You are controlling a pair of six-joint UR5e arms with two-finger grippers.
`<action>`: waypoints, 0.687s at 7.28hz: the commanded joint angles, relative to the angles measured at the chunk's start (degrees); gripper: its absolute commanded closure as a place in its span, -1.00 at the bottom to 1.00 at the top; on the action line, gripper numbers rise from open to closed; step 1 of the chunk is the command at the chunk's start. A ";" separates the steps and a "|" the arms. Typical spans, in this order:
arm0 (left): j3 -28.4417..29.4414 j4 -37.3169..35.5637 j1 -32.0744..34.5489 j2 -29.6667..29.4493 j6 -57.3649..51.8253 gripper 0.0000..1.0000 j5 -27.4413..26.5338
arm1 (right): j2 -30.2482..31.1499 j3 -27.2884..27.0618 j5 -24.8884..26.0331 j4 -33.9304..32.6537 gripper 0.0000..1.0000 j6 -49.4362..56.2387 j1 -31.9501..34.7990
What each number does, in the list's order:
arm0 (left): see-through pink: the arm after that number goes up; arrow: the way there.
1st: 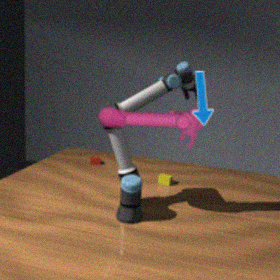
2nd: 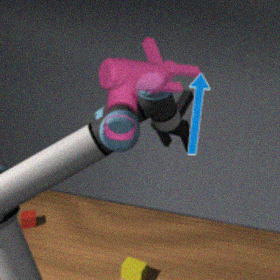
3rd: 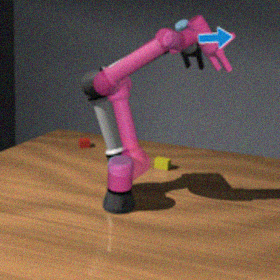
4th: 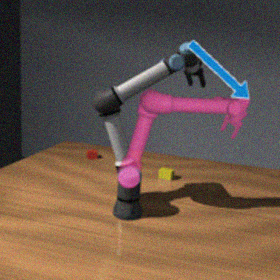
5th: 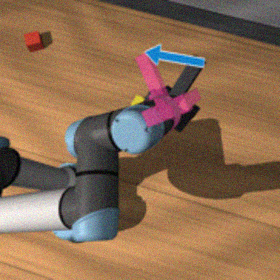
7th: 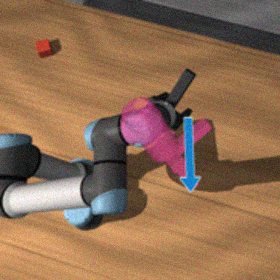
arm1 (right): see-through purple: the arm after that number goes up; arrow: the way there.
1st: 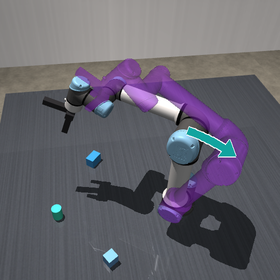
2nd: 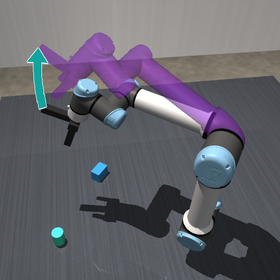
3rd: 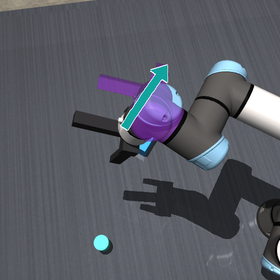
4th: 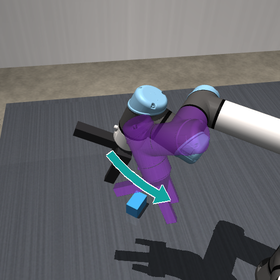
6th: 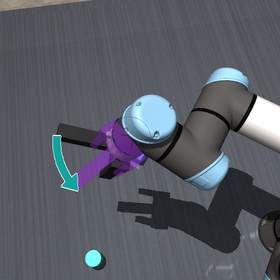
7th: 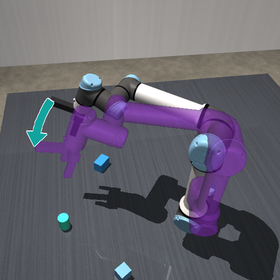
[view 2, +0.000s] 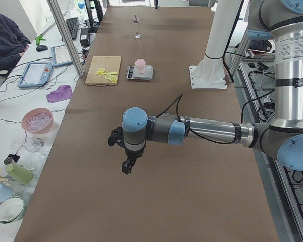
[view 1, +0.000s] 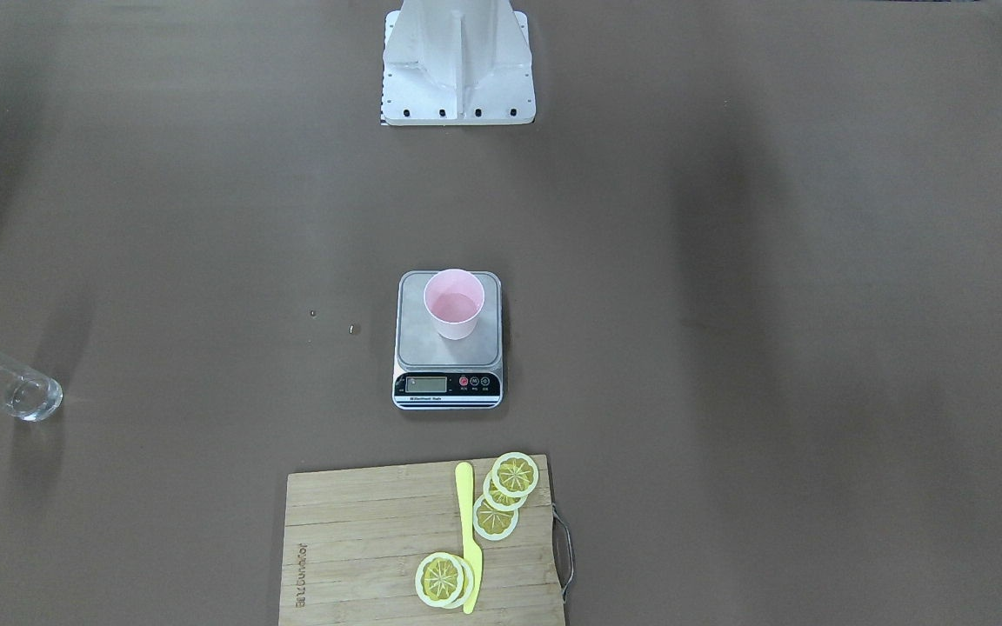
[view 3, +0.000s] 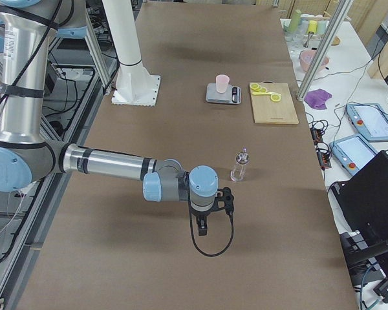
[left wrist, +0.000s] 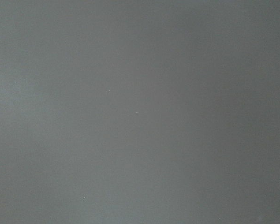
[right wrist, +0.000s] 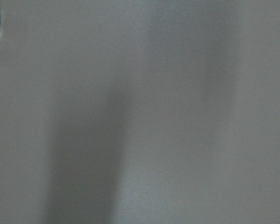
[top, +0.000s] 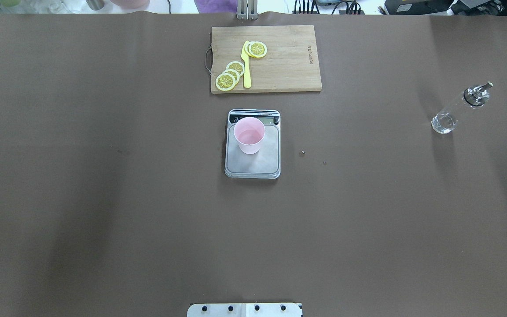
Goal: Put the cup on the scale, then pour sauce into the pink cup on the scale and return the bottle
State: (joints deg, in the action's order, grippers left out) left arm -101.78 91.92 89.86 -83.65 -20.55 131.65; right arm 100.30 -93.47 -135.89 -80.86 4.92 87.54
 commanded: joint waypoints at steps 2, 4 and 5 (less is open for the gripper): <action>0.35 0.02 0.05 0.33 -0.02 -0.96 0.01 | 1.39 -0.48 -0.43 0.52 -1.00 0.00 0.00; 0.36 0.02 0.05 0.25 0.07 -0.96 0.01 | 2.00 -0.48 -0.70 1.58 -1.00 0.00 0.00; 0.44 0.02 0.05 0.33 0.07 -0.96 0.01 | 2.18 -0.48 -0.78 1.58 -1.00 0.00 0.00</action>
State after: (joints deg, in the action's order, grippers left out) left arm -101.42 91.93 89.91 -83.38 -20.49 131.66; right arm 102.17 -93.95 -136.55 -79.47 4.92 87.54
